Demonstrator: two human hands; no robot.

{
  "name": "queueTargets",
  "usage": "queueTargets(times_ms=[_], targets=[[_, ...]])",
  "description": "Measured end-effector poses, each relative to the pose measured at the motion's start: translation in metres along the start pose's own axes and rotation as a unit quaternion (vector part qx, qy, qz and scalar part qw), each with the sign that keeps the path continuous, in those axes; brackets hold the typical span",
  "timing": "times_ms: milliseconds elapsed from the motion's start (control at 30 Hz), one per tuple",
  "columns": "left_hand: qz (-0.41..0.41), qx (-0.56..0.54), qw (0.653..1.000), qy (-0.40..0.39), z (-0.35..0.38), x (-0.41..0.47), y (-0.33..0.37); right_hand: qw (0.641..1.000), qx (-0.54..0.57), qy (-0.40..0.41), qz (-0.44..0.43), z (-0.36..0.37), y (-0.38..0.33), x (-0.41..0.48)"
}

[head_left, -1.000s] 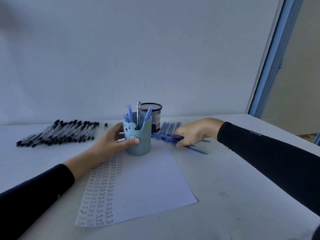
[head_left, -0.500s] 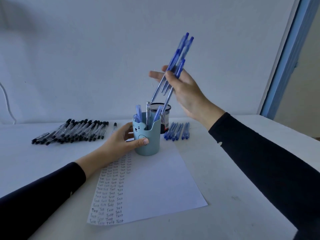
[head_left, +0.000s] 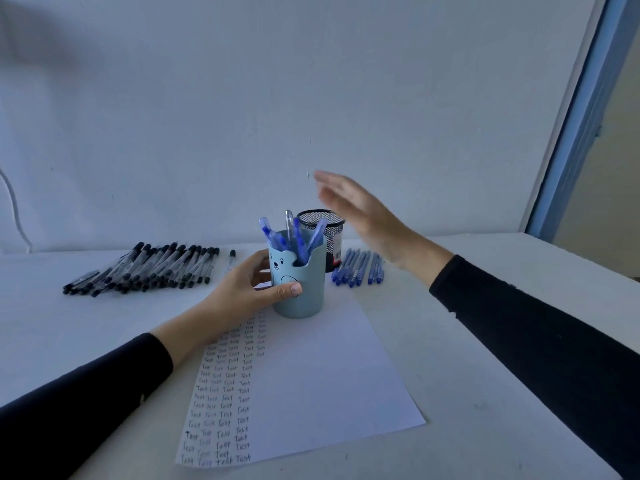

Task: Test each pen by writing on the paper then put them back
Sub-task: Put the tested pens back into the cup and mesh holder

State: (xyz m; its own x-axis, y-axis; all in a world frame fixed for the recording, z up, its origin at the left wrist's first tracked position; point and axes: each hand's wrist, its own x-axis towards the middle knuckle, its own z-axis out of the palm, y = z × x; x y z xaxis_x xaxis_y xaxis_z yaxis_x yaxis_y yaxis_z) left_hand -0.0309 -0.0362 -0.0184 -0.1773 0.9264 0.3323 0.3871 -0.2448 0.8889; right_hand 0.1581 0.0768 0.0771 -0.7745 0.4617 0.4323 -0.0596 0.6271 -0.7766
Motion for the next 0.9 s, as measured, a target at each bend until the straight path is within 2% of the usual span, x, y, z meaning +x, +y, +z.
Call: queueTargets(times_ms=[67, 100, 133, 167, 200, 267, 300, 367, 433, 567, 733, 900], targets=[[0.000, 0.000, 1.000, 0.001, 0.001, 0.000, 0.001, 0.996, 0.046, 0.081, -0.002, -0.017, 0.012, 0.006], [-0.001, 0.000, 1.000, 0.001, 0.001, 0.000, 0.001, 0.993, 0.021, 0.114, 0.002, -0.027, 0.024, 0.008], [-0.001, -0.001, 1.000, 0.001, 0.001, 0.000, 0.001, 0.992, -0.058, 0.111, 0.016, -0.036, 0.036, 0.006], [-0.001, -0.002, 1.000, -0.001, 0.002, 0.000, 0.001, 0.982, -0.169, 0.069, 0.039, -0.044, 0.052, 0.005], [0.000, -0.002, 1.000, -0.002, 0.001, -0.001, 0.001, 0.956, -0.287, 0.003, 0.068, -0.050, 0.066, 0.002], [-0.001, -0.002, 1.000, -0.002, 0.001, -0.001, 0.000, 0.866, -0.467, -0.140, 0.114, -0.055, 0.087, -0.003], [-0.001, -0.001, 1.000, 0.000, 0.000, -0.001, 0.000, 0.837, -0.499, -0.190, 0.118, -0.054, 0.091, -0.004], [0.000, 0.002, 1.000, 0.002, 0.000, 0.000, 0.000, 0.824, -0.499, -0.249, 0.100, -0.049, 0.088, -0.003], [0.002, 0.003, 1.000, 0.003, 0.000, 0.001, -0.001, 0.824, -0.491, -0.266, 0.095, -0.043, 0.088, 0.004], [-0.001, 0.001, 1.000, -0.002, -0.001, 0.001, -0.002, 0.795, -0.517, -0.285, 0.143, -0.036, 0.084, 0.014], [0.002, 0.000, 1.000, -0.001, 0.000, 0.002, -0.001, 0.794, -0.461, -0.350, 0.185, -0.045, 0.079, 0.026], [0.005, 0.002, 1.000, 0.000, 0.001, 0.001, 0.001, 0.810, -0.411, -0.334, 0.252, -0.054, 0.077, 0.027]])
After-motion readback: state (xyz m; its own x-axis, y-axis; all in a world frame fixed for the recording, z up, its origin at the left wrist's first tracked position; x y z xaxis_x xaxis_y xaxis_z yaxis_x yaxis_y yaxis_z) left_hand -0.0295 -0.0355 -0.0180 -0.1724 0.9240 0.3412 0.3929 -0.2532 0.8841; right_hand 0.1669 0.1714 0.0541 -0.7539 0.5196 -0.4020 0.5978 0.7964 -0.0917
